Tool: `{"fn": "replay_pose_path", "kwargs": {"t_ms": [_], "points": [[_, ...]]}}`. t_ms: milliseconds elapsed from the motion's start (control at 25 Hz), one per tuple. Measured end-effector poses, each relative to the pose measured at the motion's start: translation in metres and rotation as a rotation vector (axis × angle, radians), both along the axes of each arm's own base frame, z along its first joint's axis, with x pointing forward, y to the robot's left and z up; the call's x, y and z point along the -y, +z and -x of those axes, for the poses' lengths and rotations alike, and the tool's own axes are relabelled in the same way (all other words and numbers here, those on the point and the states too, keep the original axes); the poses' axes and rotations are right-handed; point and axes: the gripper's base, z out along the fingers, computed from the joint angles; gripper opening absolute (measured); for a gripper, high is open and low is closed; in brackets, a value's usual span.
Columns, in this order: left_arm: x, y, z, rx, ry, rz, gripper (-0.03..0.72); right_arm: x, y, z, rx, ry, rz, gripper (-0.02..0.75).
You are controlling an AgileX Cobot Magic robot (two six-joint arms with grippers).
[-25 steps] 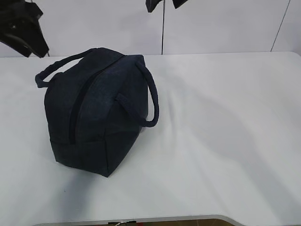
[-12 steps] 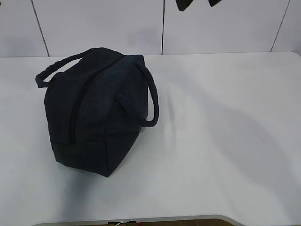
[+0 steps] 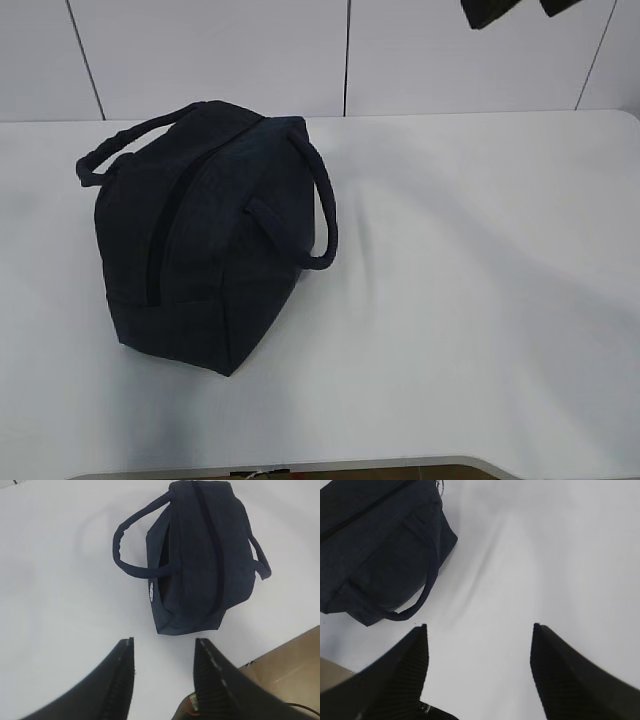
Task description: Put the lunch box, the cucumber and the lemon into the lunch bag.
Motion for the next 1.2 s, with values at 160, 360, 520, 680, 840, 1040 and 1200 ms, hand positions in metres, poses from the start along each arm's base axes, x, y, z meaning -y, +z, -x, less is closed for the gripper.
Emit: {"fn": "replay_pose_path", "kwargs": {"t_ms": [160, 360, 520, 680, 840, 1040, 1200], "points": [[-0.008, 0.003, 0.037, 0.064, -0.001, 0.014, 0.291, 0.010, 0.001, 0.018, 0.002, 0.000, -0.001, 0.510], [-0.017, 0.002, 0.078, 0.138, -0.001, 0.030, 0.291, 0.021, -0.004, 0.041, -0.007, 0.000, 0.004, 0.510], [-0.023, -0.008, 0.102, 0.168, -0.001, 0.037, 0.291, 0.031, -0.007, 0.060, -0.005, 0.000, 0.002, 0.510], [-0.027, -0.016, 0.120, 0.188, -0.003, 0.041, 0.291, 0.043, -0.006, 0.083, 0.019, 0.000, -0.010, 0.510], [-0.029, -0.021, 0.131, 0.202, -0.004, 0.043, 0.279, 0.057, -0.004, 0.109, 0.054, 0.000, -0.028, 0.510], [-0.029, -0.020, 0.139, 0.223, -0.015, 0.065, 0.258, 0.074, -0.005, 0.141, 0.105, -0.002, -0.048, 0.510], [-0.028, -0.024, 0.139, 0.205, -0.025, 0.078, 0.257, 0.088, -0.015, 0.166, 0.131, -0.003, -0.062, 0.510]]}}
